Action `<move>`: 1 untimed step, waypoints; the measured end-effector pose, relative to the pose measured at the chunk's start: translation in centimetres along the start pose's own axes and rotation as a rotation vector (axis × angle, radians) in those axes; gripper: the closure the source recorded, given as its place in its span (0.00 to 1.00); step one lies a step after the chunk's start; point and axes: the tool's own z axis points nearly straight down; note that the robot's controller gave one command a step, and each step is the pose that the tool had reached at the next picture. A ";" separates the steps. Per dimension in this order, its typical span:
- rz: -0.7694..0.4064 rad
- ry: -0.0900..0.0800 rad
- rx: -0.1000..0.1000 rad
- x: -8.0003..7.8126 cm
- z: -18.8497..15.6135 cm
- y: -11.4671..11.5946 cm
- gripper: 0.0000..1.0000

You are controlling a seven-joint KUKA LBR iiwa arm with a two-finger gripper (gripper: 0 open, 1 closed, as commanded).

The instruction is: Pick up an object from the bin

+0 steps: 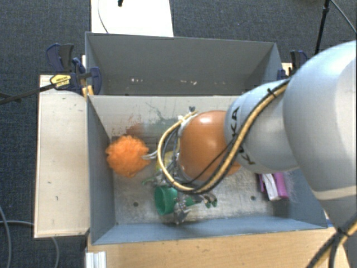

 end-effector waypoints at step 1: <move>0.000 0.000 0.000 0.0 0.0 0.0 1.00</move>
Offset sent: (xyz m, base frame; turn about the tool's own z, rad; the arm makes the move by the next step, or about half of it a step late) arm -0.0001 0.0000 0.0617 0.0000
